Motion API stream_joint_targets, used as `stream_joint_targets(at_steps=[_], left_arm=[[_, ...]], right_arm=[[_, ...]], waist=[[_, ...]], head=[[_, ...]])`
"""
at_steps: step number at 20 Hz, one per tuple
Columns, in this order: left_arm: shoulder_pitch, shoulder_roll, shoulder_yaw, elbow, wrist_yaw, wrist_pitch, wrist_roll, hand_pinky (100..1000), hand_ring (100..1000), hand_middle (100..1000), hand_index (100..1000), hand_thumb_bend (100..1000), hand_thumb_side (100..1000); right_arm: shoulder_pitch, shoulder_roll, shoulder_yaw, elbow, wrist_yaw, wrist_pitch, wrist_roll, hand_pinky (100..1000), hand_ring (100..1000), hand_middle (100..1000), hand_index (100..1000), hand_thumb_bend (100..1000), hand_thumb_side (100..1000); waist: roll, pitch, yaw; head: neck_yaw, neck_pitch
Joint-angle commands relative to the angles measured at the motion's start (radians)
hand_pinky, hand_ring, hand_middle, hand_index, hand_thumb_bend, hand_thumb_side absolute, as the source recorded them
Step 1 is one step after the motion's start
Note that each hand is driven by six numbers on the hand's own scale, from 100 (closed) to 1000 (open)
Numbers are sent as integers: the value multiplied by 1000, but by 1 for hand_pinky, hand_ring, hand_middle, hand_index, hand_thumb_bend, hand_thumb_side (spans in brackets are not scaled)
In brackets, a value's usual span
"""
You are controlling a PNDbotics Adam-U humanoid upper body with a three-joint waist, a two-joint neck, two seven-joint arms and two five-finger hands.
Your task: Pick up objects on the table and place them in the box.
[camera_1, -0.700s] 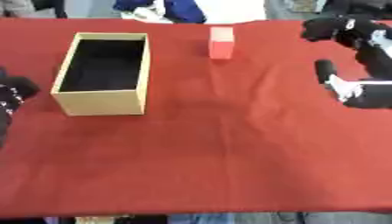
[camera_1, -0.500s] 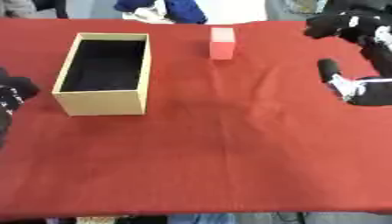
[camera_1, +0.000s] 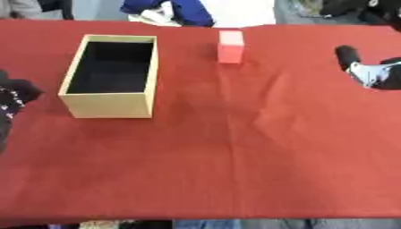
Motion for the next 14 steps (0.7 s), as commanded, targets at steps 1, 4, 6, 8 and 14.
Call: stream_joint_targets(at_steps=[1,4,6,8,14], left_arm=[[-5,30,-1,-9,-3,-2,-2,859,710,571,644,254,784],[-2,33,-3,-8,-4,-2,-4,858,710,571,644,254,784],[-2,35,-4,-8,-5,-2,-5,858,711,571,643,254,784],[-2,37,-5,-8,-6,-2,-6,858,711,571,644,254,784],[-10,45,-7,-8,-9,1,-8,858,711,571,643,258,782]], right_arm=[[-59,-51,11,41,51,-26,-6,800,877,790,867,184,232],[-125,-42,22,101,100,-58,6,800,879,827,870,314,254],[-166,-24,25,148,132,-83,24,816,896,851,877,331,277],[-202,0,25,198,166,-109,43,828,910,865,881,339,302],[-291,71,9,360,269,-166,114,842,934,902,888,364,413]], waist=[[-3,-18,3],[-8,-22,10],[-11,-23,15],[-14,-23,23],[-35,-20,53]], head=[[4,5],[2,5],[0,5],[-2,5],[-16,5]])
